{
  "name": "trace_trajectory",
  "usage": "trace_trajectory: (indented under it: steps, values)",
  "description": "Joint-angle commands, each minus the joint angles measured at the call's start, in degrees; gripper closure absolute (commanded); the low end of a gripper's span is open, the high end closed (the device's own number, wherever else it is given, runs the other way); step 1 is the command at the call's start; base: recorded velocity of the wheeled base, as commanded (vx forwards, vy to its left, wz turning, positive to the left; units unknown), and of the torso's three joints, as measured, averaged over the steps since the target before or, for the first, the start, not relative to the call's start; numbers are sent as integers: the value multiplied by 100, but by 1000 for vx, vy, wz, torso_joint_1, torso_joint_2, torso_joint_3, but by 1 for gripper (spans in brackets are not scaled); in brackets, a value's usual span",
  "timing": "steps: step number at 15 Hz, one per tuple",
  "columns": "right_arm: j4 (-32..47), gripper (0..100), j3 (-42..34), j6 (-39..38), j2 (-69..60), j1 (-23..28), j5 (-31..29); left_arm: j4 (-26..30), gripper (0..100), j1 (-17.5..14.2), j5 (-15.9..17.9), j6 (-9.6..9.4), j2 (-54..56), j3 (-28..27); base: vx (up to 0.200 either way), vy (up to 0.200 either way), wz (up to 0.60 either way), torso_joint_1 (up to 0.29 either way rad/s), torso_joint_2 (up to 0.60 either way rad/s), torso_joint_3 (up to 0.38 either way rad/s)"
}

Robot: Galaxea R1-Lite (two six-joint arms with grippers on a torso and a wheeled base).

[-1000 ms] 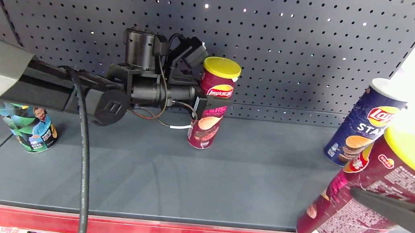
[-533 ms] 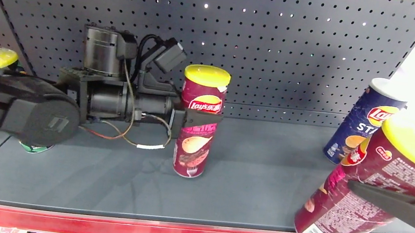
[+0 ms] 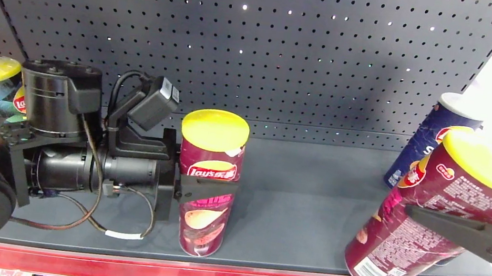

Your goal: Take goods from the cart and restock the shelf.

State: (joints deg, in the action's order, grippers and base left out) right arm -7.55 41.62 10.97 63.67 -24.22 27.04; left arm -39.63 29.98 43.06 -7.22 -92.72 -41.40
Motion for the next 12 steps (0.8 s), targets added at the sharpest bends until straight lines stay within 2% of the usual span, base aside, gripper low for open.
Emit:
trace_trajectory:
  steps: [1,8,12]
  values:
    - [-1,100,13,1,40,-4,3,-80,100,35,-17,1,44,220,0,0,0,0,0,0]
    - [-1,100,22,1,14,-12,3,-431,100,87,-87,-25,-150,246,0,0,0,0,0,0]
    - [8,100,110,1,31,-4,3,-440,100,105,-105,-8,35,659,0,0,0,0,0,0]
